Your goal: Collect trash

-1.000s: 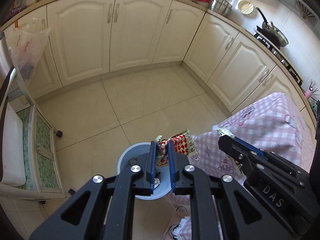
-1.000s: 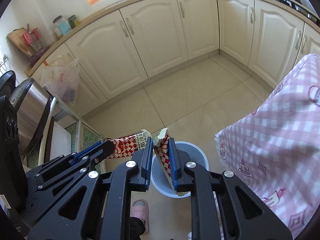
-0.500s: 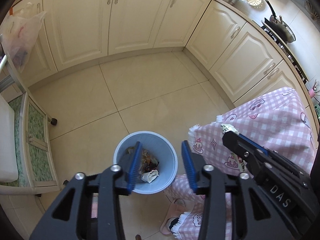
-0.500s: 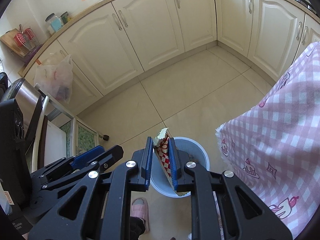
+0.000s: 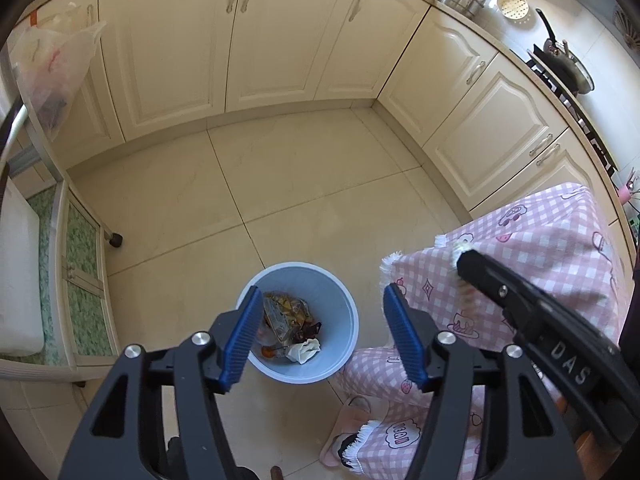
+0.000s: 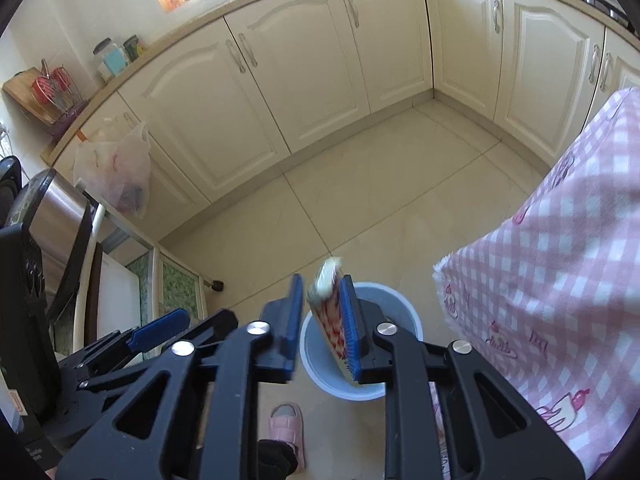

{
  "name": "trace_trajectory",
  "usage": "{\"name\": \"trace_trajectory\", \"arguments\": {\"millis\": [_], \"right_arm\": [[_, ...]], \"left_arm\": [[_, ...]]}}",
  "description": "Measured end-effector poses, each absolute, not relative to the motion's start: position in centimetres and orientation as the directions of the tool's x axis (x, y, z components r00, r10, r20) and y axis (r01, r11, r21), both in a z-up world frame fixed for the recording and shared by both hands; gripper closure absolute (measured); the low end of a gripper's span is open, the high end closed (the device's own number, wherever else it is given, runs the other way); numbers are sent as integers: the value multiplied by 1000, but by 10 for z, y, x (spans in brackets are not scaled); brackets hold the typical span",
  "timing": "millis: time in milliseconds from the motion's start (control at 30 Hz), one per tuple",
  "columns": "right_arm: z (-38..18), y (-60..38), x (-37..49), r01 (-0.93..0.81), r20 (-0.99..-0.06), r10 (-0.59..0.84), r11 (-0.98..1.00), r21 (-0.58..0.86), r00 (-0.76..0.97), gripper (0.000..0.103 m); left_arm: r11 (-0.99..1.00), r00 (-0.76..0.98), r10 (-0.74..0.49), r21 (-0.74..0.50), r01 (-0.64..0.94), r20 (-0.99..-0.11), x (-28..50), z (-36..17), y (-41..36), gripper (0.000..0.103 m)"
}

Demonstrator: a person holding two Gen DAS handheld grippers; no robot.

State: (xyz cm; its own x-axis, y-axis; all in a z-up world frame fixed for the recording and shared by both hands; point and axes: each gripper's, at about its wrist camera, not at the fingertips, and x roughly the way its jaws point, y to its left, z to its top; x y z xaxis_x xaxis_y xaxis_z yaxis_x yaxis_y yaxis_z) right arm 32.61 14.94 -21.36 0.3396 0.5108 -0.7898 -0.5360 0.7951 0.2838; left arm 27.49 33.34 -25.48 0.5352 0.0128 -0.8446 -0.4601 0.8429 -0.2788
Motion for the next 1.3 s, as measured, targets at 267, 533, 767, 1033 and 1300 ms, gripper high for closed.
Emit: {"name": "trace_trajectory", "arguments": {"millis": [267,533,767,1033,1300], "right_arm": [[-176,129,311,-537,-754,499,811,233,427,74],[-124,74,269,-503,-684,429,858,105,590,67],[-83,18,221,-432,-603,368,901,42,707,55],[-50,-40,162,-347,-505,308,938,18,806,40],[-24,-86,110,-282,-395,263,959,8,880,29]], "left_arm": [[863,590,46,-266,-430,-806,261,-211,319,36],[910,662,60,-231,-344,-747,238,-154,271,30],[952,743,38,-202,-230,-668,201,-103,206,24],[975,805,28,-163,-153,-593,155,-64,151,19],[988,856,41,-105,-110,-516,103,-32,111,13]]}}
